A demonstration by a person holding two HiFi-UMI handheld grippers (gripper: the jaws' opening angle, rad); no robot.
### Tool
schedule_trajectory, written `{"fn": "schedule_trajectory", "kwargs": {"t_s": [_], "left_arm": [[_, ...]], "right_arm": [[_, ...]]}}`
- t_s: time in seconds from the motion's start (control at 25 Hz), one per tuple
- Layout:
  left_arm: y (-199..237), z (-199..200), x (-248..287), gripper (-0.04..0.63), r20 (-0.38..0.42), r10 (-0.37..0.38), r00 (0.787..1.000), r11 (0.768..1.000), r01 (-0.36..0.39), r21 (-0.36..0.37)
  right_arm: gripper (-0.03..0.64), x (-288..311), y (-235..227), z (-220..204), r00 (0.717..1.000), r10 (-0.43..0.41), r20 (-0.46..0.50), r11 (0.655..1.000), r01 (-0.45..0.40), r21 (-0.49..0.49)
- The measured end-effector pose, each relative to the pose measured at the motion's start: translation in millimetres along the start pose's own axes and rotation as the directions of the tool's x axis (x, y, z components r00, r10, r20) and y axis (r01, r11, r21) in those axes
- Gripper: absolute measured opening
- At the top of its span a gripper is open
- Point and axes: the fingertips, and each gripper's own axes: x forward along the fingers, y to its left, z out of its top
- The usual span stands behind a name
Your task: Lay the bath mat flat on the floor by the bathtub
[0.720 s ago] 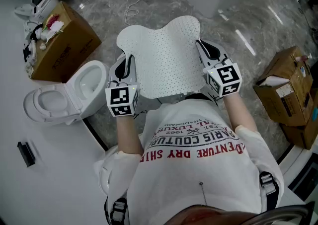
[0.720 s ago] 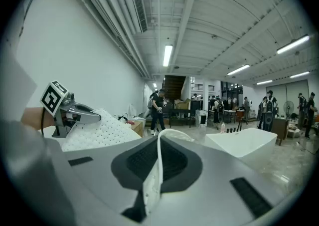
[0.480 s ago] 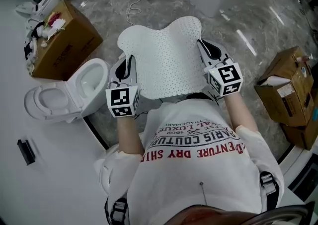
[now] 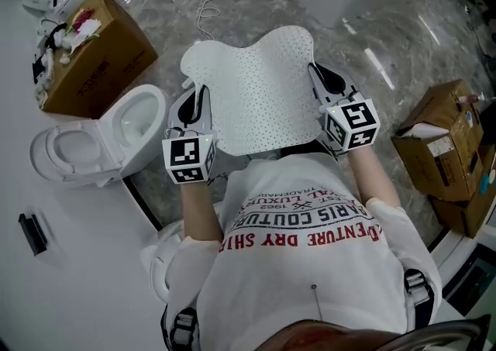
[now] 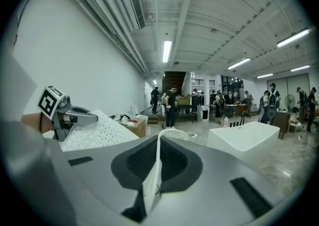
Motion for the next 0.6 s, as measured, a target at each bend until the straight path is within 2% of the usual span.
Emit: {"fn": "schedule_trajectory", "kwargs": {"t_s": [0.32,0.6], "left_arm": [[21,-15,33,0.020,-0.030,0.032,0.999,0.998,-0.033,-0.050],[57,-11,96,0.020,-0.074,0.083,0.994,0.994,-0.088,-0.068]], "right_arm": [[0.014,47,-17,-8,0.998,0.052,-0.037,0.999,-0.052,0.001],[0.014,134,-50,-9,0.985,0.144,-0.096,0.990,-0.144,0.002]]}}
